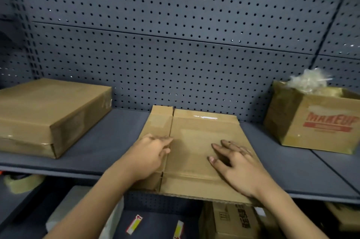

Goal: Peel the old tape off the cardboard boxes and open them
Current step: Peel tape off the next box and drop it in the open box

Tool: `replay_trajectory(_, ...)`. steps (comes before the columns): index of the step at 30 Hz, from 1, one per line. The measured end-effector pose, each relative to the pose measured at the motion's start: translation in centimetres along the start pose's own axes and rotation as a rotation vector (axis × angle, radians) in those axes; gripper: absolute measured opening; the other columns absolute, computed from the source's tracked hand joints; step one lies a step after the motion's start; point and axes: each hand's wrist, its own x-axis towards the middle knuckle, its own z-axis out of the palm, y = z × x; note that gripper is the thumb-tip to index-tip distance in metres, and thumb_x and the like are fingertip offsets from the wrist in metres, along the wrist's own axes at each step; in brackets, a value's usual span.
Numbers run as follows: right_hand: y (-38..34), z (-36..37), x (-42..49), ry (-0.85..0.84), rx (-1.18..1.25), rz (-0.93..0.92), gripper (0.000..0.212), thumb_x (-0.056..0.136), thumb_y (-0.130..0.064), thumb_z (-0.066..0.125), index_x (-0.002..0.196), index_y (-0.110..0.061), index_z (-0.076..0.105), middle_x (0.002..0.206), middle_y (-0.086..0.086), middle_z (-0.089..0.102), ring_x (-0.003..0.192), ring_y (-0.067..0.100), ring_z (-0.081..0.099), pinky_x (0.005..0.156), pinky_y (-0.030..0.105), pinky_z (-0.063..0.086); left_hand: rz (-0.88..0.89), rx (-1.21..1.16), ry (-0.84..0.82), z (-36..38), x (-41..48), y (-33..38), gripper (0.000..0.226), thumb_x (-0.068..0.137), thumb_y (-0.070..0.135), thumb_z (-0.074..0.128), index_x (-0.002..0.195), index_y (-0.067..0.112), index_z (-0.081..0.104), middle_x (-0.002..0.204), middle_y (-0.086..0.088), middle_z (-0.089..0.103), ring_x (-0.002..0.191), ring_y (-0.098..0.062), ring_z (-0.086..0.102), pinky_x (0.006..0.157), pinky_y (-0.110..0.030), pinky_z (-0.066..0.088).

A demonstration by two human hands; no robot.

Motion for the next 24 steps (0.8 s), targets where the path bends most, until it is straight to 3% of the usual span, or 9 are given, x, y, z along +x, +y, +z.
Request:
replay_trajectory(4, -0.1, -0.2, -0.2, -0.003, -0.015, -0.001, 0.064, 0.095, -0.068, 0.031, 0.153, -0.042, 0.028, 0.164, -0.013, 0.016, 0.152, 0.008, 0.008, 0.123, 0.029, 0.003, 0.034, 0.036, 0.052, 0.7, 0.0, -0.6, 0.046, 0.107, 0.031, 0.031, 0.154, 0.029, 0.033, 0.155, 0.012, 0.038, 0.137, -0.012, 0.032, 0.114, -0.034, 0.028)
replay_trajectory(7, 0.0, -0.1, -0.1, 0.011, -0.008, -0.003, 0.058, 0.098, -0.064, 0.032, 0.152, -0.042, 0.031, 0.163, -0.014, 0.019, 0.151, 0.008, 0.01, 0.123, 0.028, 0.004, 0.042, 0.021, 0.086, 0.9, -0.4, -0.5, 0.05, 0.106, 0.035, 0.024, 0.155, 0.026, 0.03, 0.154, 0.012, 0.039, 0.137, -0.012, 0.032, 0.112, -0.031, 0.029)
replay_trajectory(11, 0.6, 0.3, 0.5, 0.13, 0.134, 0.012, 0.037, 0.102, -0.044, 0.046, 0.136, -0.038, 0.057, 0.151, -0.013, 0.044, 0.144, 0.009, 0.031, 0.119, 0.025, 0.02, 0.021, -0.01, 0.099, 0.9, -0.3, -0.6, 0.048, 0.107, 0.03, 0.032, 0.155, 0.03, 0.029, 0.153, 0.016, 0.038, 0.136, -0.008, 0.031, 0.112, -0.029, 0.027)
replay_trajectory(15, 0.7, -0.6, 0.4, 0.244, 0.309, 0.094, 0.022, 0.093, -0.026, 0.068, 0.114, -0.028, 0.074, 0.122, -0.016, 0.064, 0.123, 0.006, 0.053, 0.101, 0.012, 0.032, -0.062, -0.145, 0.053, -0.4, -0.1, 0.0, 0.049, 0.105, 0.027, 0.043, 0.152, 0.036, 0.032, 0.15, 0.009, 0.041, 0.137, -0.013, 0.033, 0.114, -0.031, 0.028)
replay_trajectory(18, 1.7, -1.8, 0.4, 0.312, 0.204, 0.239, 0.039, 0.092, -0.035, 0.066, 0.13, -0.026, 0.061, 0.129, -0.004, 0.056, 0.127, 0.024, 0.049, 0.104, 0.03, 0.038, -0.156, -0.203, -0.025, -1.6, 0.3, 0.8, 0.056, 0.103, 0.033, 0.047, 0.153, 0.042, 0.023, 0.156, -0.001, 0.032, 0.143, -0.026, 0.024, 0.118, -0.047, 0.023)
replay_trajectory(21, 2.6, -3.0, 0.7, 0.145, 0.072, 0.487, 0.063, 0.089, -0.06, 0.057, 0.142, -0.028, 0.044, 0.144, 0.01, 0.046, 0.134, 0.039, 0.037, 0.107, 0.046, 0.034, -0.338, -0.123, -0.021, -1.8, 1.3, -0.2, 0.076, 0.093, 0.058, 0.053, 0.155, 0.034, 0.015, 0.164, -0.01, 0.012, 0.146, -0.041, 0.012, 0.117, -0.055, 0.016)
replay_trajectory(24, 2.7, -3.0, 1.4, 0.145, 0.22, 0.462, 0.055, 0.087, -0.056, 0.063, 0.131, -0.026, 0.052, 0.133, 0.011, 0.058, 0.128, 0.039, 0.044, 0.102, 0.045, 0.041, -0.421, -0.172, -0.03, -1.7, 1.9, -1.3, 0.095, 0.073, 0.078, 0.056, 0.149, 0.033, 0.022, 0.147, -0.013, 0.046, 0.138, -0.044, 0.032, 0.114, -0.058, 0.024)
